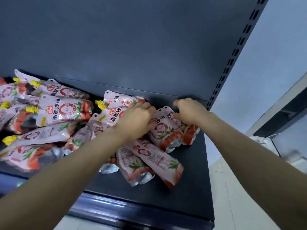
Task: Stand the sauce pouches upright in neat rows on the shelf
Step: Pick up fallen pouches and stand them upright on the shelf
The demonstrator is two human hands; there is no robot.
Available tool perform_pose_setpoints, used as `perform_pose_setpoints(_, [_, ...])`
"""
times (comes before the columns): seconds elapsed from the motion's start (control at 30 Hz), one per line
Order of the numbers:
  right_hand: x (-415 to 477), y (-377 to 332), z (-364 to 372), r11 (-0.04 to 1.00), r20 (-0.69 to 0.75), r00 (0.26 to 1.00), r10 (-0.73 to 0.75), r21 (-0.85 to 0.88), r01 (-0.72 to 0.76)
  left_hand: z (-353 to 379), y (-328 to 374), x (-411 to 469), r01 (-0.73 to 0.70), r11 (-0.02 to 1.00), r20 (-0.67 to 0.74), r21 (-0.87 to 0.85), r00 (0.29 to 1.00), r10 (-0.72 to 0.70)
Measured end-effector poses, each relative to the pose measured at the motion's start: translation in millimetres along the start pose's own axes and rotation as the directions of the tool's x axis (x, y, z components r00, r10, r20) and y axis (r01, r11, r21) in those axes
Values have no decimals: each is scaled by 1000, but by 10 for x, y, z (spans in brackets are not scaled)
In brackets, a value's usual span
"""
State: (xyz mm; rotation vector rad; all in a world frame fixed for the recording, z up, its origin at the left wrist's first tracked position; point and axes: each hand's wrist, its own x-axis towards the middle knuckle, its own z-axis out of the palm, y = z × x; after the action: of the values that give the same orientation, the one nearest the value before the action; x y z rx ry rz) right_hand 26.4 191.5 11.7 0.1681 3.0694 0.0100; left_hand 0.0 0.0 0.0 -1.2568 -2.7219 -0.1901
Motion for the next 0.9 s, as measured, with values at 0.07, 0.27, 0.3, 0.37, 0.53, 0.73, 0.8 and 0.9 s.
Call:
perform_pose_setpoints(0.07, [40, 47, 51, 999, 19, 1000, -1, 40, 0, 22, 30, 31, 40, 999, 21, 17, 999, -41])
perform_pose_setpoints(0.27, [170, 138, 194, 972, 171, 985, 29, 223, -68, 104, 41, 19, 115, 993, 129, 5, 985, -114])
perform_pose_setpoints(0.3, [186, 148, 207, 960, 187, 982, 30, 267, -80, 110, 38, 13, 120, 993, 142, 1, 983, -119])
perform_pose_setpoints(0.37, [208, 147, 222, 925, 213, 976, 49, 359, -125, 116, 37, 7, 129, 992, 167, 0, 978, -127])
perform_pose_setpoints(0.53, [246, 133, 230, 834, 259, 957, 131, 493, -248, 137, 41, 23, 153, 988, 198, -27, 970, -145])
perform_pose_setpoints(0.73, [227, 167, 217, 760, 283, 938, 199, 560, -331, 203, -21, 116, 161, 987, 240, -31, 959, -149])
perform_pose_setpoints(0.8, [213, 176, 195, 743, 296, 933, 203, 575, -344, 221, -63, 159, 173, 984, 273, -33, 949, -158])
perform_pose_setpoints(0.9, [188, 184, 152, 721, 315, 927, 206, 591, -361, 239, -102, 226, 202, 979, 326, -38, 928, -179])
